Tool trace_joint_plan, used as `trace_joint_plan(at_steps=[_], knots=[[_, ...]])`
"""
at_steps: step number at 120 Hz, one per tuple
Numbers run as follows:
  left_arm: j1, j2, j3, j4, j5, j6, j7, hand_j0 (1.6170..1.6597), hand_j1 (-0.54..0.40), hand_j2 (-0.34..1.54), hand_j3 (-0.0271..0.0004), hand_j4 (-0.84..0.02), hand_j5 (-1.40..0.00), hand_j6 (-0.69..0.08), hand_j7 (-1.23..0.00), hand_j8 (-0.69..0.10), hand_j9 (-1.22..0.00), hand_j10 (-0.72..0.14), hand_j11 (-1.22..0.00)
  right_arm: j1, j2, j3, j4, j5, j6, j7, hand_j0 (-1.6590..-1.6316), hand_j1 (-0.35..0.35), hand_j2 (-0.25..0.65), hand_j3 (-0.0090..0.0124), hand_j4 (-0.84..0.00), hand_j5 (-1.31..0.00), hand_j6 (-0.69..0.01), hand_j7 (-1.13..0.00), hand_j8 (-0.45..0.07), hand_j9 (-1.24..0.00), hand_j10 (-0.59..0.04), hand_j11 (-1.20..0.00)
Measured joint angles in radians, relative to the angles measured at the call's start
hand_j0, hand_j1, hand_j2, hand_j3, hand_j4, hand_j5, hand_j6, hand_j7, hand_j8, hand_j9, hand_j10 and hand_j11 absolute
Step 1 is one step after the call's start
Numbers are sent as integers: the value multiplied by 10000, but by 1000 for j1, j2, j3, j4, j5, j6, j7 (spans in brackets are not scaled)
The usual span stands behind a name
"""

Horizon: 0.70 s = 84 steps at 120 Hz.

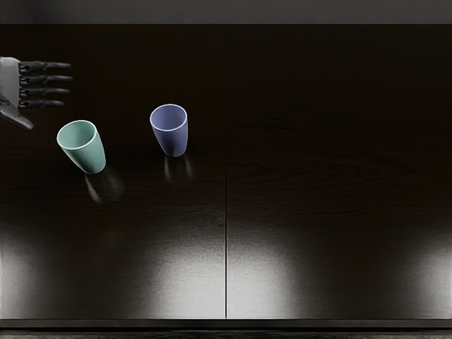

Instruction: Pick up cup and place in cup with left hand

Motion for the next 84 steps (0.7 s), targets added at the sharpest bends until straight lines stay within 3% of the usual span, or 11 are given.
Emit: trace_joint_plan(at_steps=[12, 17, 21, 34, 45, 55, 72, 84], knots=[[-1, -27, 0, 0, 0, 0, 2, 16580, 3492, -4, 0, 14, 3, 16, 2, 13, 2, 8, 2, 0, 0, 0, 0, 0, 0, 0, -16581, -3160, -55, 0, -276, -358, -276, -358, -276, -358, -275, -358], [-4, -63, -1, 0, 1, 0, 19, 16580, 3490, -6, 0, 11, 3, 12, 2, 10, 2, 6, 2, -1, 0, -1, 0, 0, 0, 0, -16581, -3161, -55, 0, -276, -358, -276, -358, -276, -358, -276, -358], [-6, -101, -2, 1, 1, 0, 49, 16580, 3490, -5, 0, 11, 3, 13, 2, 11, 2, 7, 2, -2, 0, -1, 0, 0, 0, -1, -16581, -3160, -55, 0, -276, -358, -276, -358, -276, -358, -275, -358], [-12, -208, -52, 0, 32, 0, 189, 16581, 3491, -5, 0, 8, 2, 10, 2, 9, 2, 5, 2, -3, 0, -2, 0, 0, 0, -1, -16581, -3160, -55, 0, -276, -358, -276, -358, -275, -358, -275, -358], [-52, -289, -124, 0, 143, 0, 249, 16581, 3488, -10, 0, -1, 1, -1, 1, -1, 1, -1, 2, -4, 0, -2, 0, 0, 0, -1, -16581, -3161, -55, 0, -275, -358, -276, -358, -276, -358, -276, -358], [-106, -324, -154, 4, 240, 0, 273, 16581, 3489, -9, 0, -5, 0, -6, 1, -5, 1, -4, 1, -4, 0, -1, 0, 0, 0, -1, -16581, -3161, -55, 0, -276, -358, -276, -358, -276, -358, -276, -358], [-109, -413, -172, 11, 421, 6, 287, 16581, 3489, -9, 0, -18, -1, -21, -1, -19, 0, -14, 1, -4, 0, -2, 0, 0, 0, -1, -16581, -3161, -55, 0, -276, -358, -277, -358, -277, -358, -276, -358], [-124, -491, -175, 14, 547, 120, 290, 16581, 3490, -5, 0, -18, -2, -22, -1, -20, 0, -14, 0, -4, 0, -2, 0, 0, 0, -1, -16581, -3160, -55, 0, -276, -358, -277, -358, -276, -358, -276, -358]])
